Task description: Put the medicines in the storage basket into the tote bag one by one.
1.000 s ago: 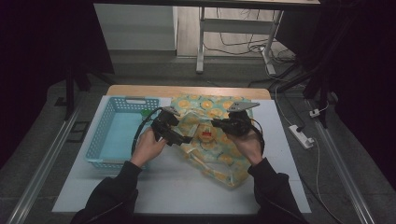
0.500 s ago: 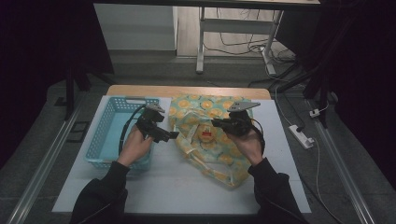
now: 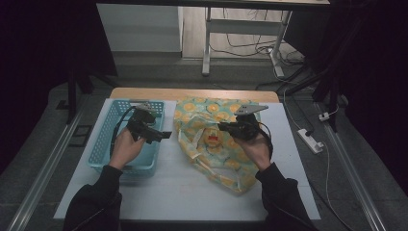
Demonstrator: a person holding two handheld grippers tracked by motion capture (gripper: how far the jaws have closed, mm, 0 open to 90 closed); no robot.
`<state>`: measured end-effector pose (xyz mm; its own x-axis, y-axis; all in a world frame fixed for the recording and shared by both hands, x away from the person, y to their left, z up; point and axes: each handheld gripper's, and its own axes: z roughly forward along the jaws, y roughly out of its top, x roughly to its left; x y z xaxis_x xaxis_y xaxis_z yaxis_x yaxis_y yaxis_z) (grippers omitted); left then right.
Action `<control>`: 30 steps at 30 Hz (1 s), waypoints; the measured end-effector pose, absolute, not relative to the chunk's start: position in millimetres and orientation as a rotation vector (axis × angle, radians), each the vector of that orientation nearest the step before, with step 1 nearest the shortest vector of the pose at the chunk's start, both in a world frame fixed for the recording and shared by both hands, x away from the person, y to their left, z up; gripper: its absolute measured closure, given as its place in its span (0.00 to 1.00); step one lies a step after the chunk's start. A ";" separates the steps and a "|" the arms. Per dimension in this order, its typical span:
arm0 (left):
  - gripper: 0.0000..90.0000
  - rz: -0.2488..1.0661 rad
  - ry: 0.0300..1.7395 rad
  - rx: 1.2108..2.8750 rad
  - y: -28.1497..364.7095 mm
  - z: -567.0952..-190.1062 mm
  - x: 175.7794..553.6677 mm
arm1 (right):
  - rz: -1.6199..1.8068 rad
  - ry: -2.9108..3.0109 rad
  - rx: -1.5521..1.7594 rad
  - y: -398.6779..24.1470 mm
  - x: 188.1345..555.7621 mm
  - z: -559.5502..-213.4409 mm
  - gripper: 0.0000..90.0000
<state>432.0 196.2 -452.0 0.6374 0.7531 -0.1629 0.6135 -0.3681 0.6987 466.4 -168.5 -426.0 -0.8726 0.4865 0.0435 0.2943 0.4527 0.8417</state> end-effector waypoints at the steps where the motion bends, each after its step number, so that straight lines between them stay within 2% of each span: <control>1: 0.00 0.248 1.074 2.099 198.3 -452.3 432.2 | 1.387 2.498 0.680 -168.4 466.4 -426.1 1.00; 12: 0.00 0.344 1.196 2.050 229.8 -449.0 444.0 | 1.385 2.500 0.676 -168.0 466.1 -425.9 1.00; 21: 0.00 0.346 1.310 2.033 248.6 -461.2 467.9 | 1.381 2.502 0.675 -168.2 466.6 -426.5 1.00; 30: 0.00 0.347 1.329 2.065 250.0 -470.4 487.2 | 1.379 2.507 0.672 -166.7 466.3 -427.4 1.00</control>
<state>487.2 250.0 -470.4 0.4512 0.8842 -0.1206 0.7120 -0.2752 0.6460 466.3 -166.7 -427.4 -0.8762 0.4803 0.0410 0.2917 0.4606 0.8383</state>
